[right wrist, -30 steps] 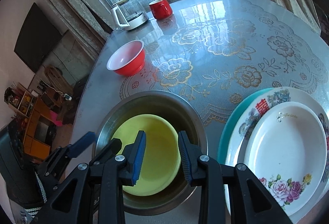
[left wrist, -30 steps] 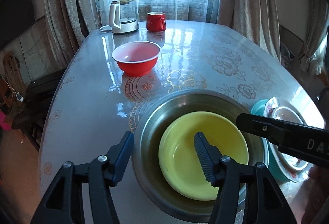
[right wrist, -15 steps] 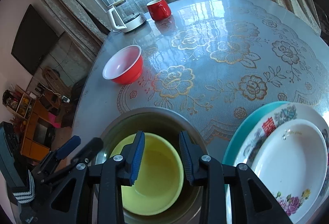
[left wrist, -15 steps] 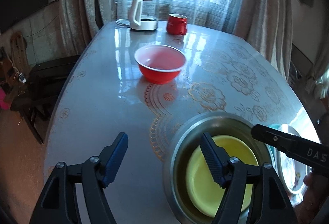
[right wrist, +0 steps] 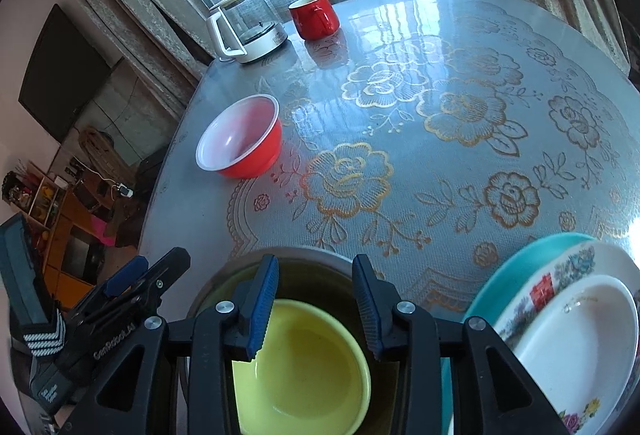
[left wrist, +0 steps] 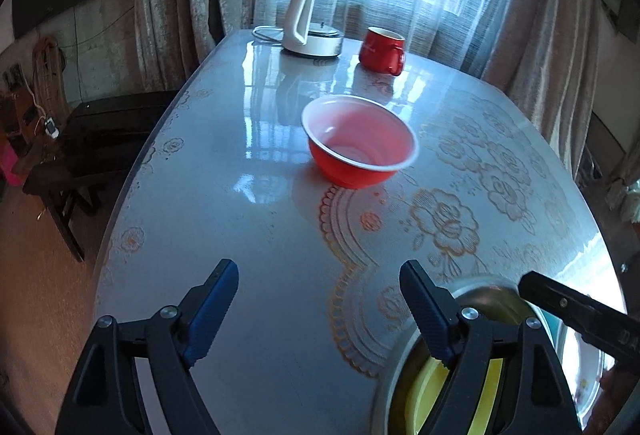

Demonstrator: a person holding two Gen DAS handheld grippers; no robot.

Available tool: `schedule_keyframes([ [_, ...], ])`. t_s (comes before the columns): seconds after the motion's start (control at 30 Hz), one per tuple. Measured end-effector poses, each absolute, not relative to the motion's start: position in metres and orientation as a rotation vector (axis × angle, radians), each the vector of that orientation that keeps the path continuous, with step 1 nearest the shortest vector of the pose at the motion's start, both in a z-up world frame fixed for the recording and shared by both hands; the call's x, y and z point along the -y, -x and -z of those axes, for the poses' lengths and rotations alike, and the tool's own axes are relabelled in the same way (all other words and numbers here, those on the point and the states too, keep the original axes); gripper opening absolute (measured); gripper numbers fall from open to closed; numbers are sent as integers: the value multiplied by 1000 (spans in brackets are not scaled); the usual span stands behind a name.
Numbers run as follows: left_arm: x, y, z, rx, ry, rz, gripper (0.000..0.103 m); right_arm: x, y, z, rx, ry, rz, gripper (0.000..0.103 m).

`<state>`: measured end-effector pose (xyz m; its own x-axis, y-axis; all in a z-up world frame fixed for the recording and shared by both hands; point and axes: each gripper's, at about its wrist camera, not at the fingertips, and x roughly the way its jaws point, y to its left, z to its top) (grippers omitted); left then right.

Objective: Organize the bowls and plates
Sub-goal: 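Move the left tool to the rim of the red bowl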

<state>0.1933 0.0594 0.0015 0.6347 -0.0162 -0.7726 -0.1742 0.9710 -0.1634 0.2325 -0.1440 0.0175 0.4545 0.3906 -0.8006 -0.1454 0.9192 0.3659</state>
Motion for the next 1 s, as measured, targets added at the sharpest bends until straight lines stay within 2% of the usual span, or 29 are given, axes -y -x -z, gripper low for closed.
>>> schedule_keyframes([
  [0.33,-83,-230,-2,-840,315,-74,83,138,-256,-16,-1050,-257,-335,39],
  [0.63,-98,-272,3,-755,376,-8,84,125,-289,-21,-1009,-269,-369,44],
  [0.73,-106,-284,13,-749,420,-7,83,116,-304,-19,-1009,-242,-357,44],
  [0.83,-110,-292,24,-767,438,-4,74,107,-322,-13,-1034,-227,-349,44],
  [1.0,-115,-299,34,-784,448,6,74,99,-350,-4,-1048,-240,-331,44],
])
